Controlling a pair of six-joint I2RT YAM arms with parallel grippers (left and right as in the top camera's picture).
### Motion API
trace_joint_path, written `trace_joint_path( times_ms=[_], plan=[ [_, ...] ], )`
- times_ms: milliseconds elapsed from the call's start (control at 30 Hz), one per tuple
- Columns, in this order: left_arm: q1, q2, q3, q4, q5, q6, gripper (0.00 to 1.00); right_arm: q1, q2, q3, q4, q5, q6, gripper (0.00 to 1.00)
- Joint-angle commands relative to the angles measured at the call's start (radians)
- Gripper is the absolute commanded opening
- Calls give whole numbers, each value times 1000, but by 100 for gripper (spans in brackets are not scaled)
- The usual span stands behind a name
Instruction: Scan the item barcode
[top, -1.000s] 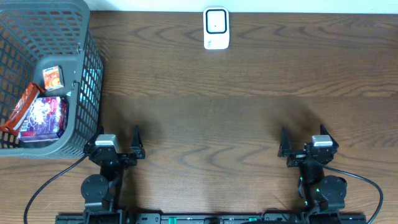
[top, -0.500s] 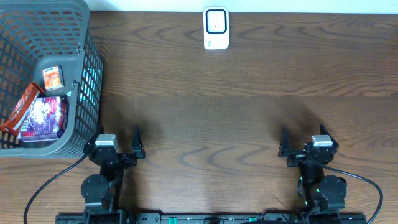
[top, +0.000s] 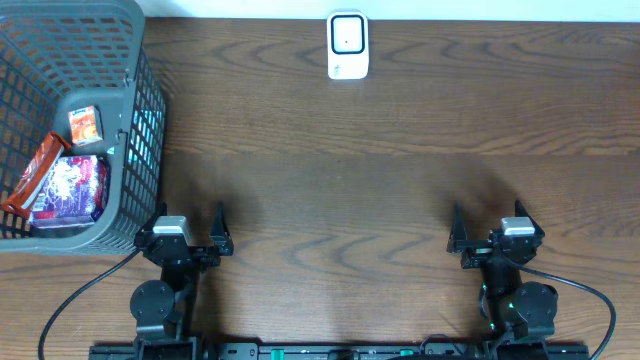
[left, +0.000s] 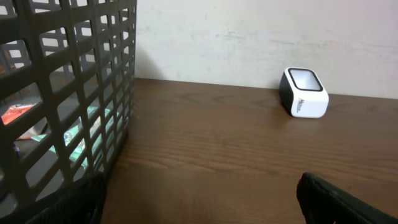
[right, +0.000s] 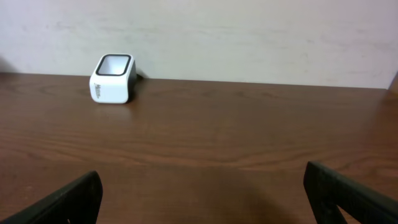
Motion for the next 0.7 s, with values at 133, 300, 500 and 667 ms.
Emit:
trace_joint_path(
  times_ms=[133,300,500,667],
  plan=[
    [5,-6,-8,-48,9,6,98,-4,-6,-2,-2,13,-8,99],
    [5,-6,-8,-48,9,6,98,-4,-6,-2,-2,13,-8,99],
    [5,-6,-8,-47,9,6,98,-4,-6,-2,-2,13,-8,99],
    [5,-6,-8,-19,117,5,98,-4,-6,-2,-2,13,-8,99]
  ],
)
